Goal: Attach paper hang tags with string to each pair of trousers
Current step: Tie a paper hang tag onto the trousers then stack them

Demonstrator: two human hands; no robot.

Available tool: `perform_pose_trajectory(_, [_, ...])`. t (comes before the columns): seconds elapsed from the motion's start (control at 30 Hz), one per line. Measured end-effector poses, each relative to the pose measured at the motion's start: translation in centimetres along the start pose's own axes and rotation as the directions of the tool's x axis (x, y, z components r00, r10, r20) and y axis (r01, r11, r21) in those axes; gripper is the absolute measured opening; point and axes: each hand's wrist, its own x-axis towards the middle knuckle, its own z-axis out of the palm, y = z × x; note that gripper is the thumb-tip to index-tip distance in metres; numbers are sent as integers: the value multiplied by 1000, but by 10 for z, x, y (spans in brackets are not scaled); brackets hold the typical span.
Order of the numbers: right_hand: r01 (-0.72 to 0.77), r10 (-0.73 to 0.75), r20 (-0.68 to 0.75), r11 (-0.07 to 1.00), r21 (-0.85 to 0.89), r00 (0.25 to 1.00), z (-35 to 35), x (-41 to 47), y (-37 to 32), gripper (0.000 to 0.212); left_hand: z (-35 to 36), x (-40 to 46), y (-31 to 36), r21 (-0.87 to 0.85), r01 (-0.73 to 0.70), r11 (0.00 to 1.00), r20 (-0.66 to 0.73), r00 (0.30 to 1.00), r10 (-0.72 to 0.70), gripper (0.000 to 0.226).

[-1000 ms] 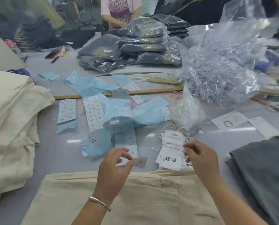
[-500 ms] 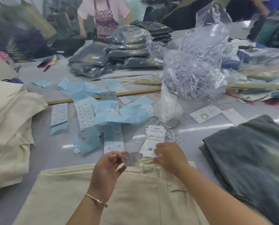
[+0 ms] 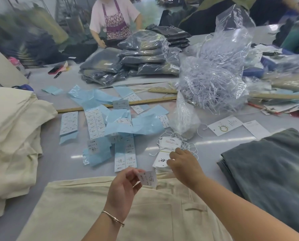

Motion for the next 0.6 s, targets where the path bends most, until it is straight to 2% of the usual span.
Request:
perform_pose_trajectory(0.03, [-59,63,-53,995,76,997,0,0,0,28,2,0,-1,-2,9,1000,5,1000,-9,17])
perform_pose_trajectory(0.1, [-283,329,-120,912,296,937,-3,1,3,19,4,1,-1,6,23,1000,23,999,-23,20])
perform_pose_trajectory(0.13, [-387,473,-105,812,436,875,-7,2,4,15,5,1,-1,11,28,1000,31,999,-28,21])
perform_pose_trajectory(0.2, [-481,644,64,499,721,762,-16,7,6,17,6,1,0,19,39,999,39,998,-40,21])
perform_pose_trajectory(0.23, [-488,660,168,337,805,732,-21,9,6,19,7,1,0,21,45,999,42,998,-46,20])
perform_pose_trajectory(0.27, [-493,646,246,233,838,723,-24,11,8,20,8,0,1,23,48,999,45,998,-49,20])
perform_pose_trajectory(0.37, [-546,584,370,153,824,722,-35,14,9,20,14,-4,2,25,47,999,52,998,-48,20])
perform_pose_trajectory(0.5, [-371,575,395,-166,914,716,-66,15,11,13,17,-11,7,-29,46,999,89,995,-43,27])
perform_pose_trajectory(0.53, [-369,564,412,-196,908,715,-75,15,11,11,15,-13,9,-37,46,998,104,994,-42,28])
perform_pose_trajectory(0.57, [-391,555,417,-173,904,720,-81,13,11,13,14,-15,12,-40,40,998,123,992,-35,28])
perform_pose_trajectory(0.6, [-427,549,408,-100,899,730,-87,10,9,19,11,-17,16,-27,18,999,142,990,-14,26])
